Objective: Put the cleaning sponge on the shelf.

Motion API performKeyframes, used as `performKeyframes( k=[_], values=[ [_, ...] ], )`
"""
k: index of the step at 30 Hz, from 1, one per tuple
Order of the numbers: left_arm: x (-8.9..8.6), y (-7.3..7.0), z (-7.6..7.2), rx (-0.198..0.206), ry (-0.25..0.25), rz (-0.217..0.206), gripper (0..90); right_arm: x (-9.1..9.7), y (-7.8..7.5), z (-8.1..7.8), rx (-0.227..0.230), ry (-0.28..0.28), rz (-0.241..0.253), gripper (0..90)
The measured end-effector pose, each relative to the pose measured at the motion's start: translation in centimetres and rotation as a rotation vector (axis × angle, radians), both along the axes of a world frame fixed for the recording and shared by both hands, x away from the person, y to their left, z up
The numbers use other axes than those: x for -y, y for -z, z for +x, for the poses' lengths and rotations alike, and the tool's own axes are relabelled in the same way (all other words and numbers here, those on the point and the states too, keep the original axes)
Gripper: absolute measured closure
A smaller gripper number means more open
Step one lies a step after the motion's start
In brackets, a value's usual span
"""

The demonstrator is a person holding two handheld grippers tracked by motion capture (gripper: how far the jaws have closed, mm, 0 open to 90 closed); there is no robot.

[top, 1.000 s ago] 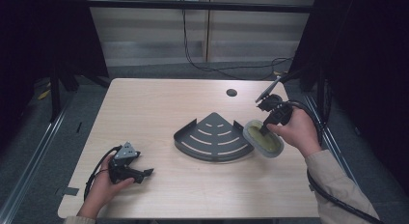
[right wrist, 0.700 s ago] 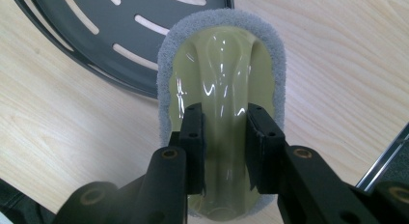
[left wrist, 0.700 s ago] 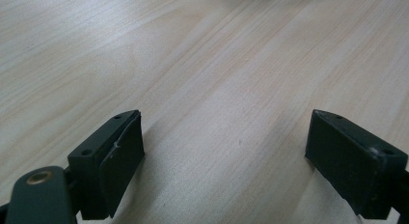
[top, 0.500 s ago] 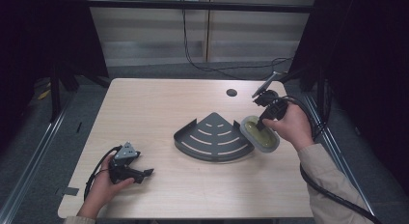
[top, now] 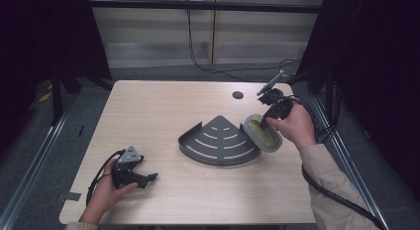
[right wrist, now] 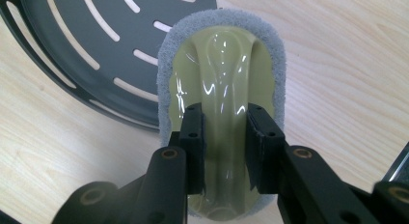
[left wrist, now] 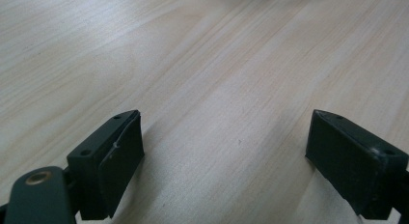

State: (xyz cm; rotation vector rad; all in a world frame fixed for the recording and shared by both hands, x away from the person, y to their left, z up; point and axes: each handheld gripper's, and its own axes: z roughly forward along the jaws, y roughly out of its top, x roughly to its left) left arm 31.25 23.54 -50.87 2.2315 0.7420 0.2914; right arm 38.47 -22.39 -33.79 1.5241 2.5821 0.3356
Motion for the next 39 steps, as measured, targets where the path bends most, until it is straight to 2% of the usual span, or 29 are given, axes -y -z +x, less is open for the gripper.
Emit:
performKeyframes(
  k=[39],
  values=[
    [0.0,0.0,0.0,0.000,0.001,-0.002,12.4,-2.5,0.7,2.5,-0.013,-0.011,-0.018,71.2]
  ],
)
